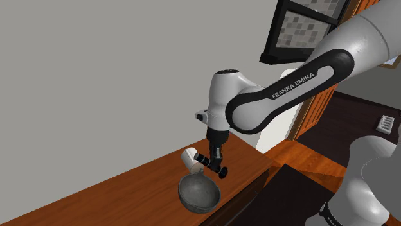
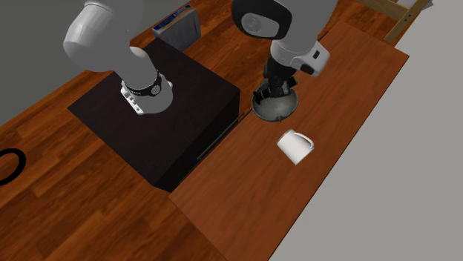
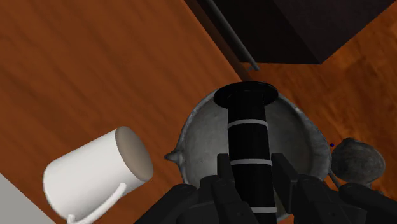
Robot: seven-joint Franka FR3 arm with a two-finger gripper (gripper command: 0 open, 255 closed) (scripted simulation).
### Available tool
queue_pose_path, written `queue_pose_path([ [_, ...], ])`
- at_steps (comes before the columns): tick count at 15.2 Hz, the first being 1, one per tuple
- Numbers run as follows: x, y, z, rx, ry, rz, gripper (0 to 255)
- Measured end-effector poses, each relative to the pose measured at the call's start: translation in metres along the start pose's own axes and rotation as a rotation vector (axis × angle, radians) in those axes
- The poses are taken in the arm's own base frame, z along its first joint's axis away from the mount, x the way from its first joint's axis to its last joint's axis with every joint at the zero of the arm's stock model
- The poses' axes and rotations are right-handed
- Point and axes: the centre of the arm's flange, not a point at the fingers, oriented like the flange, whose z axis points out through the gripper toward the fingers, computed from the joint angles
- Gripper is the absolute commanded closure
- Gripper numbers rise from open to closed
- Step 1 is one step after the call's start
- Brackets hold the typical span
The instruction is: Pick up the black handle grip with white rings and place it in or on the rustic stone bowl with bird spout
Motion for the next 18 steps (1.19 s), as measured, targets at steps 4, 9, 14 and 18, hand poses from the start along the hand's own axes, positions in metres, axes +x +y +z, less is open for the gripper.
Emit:
queue_pose_path([
  [4,0.03,-0.023,0.011,0.0,0.0,0.0,255],
  [9,0.035,-0.024,0.036,0.001,0.0,0.001,255],
  [14,0.035,-0.023,0.062,0.001,-0.001,0.001,255],
  [18,0.035,-0.022,0.072,0.001,0.0,0.001,255],
])
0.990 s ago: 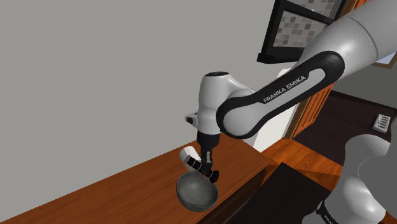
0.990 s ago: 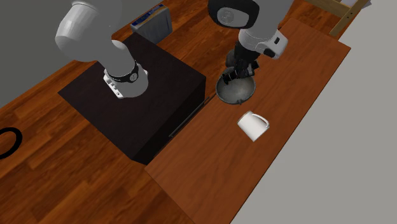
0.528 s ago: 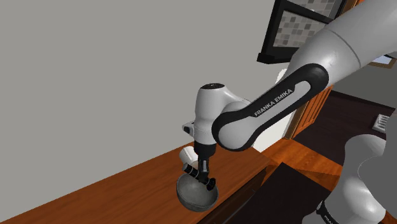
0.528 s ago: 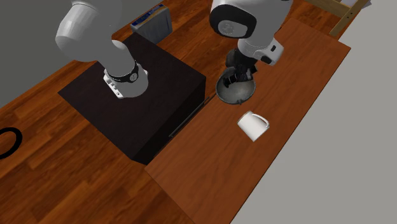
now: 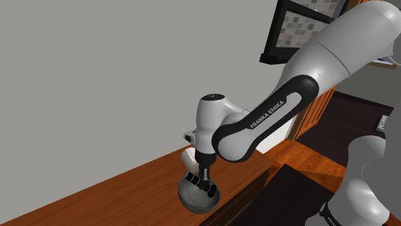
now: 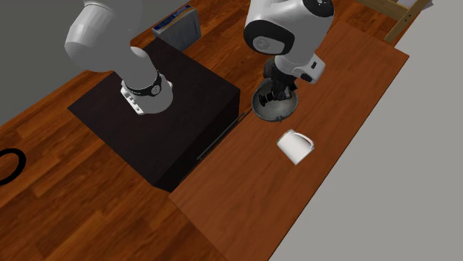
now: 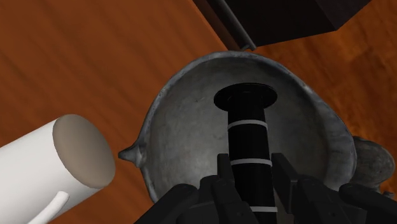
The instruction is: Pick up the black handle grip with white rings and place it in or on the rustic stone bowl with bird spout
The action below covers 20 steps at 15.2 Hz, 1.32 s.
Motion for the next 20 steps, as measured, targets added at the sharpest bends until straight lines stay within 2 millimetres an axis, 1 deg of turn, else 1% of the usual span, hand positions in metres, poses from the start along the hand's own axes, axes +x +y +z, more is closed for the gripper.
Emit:
queue_pose_path([
  [4,0.0,0.0,0.001,0.0,0.0,0.0,255],
  [5,0.0,0.0,0.001,0.0,0.0,0.0,0],
  [11,0.0,0.0,0.001,0.0,0.0,0.0,0],
  [12,-0.002,0.001,-0.005,0.0,0.001,0.0,0],
  [14,0.002,0.001,-0.028,-0.001,0.002,0.0,0],
  [15,0.0,0.0,-0.039,-0.001,0.002,0.0,0],
  [16,0.001,0.0,-0.045,-0.001,0.002,0.0,0],
  [20,0.0,0.0,-0.049,0.0,0.001,0.0,0],
])
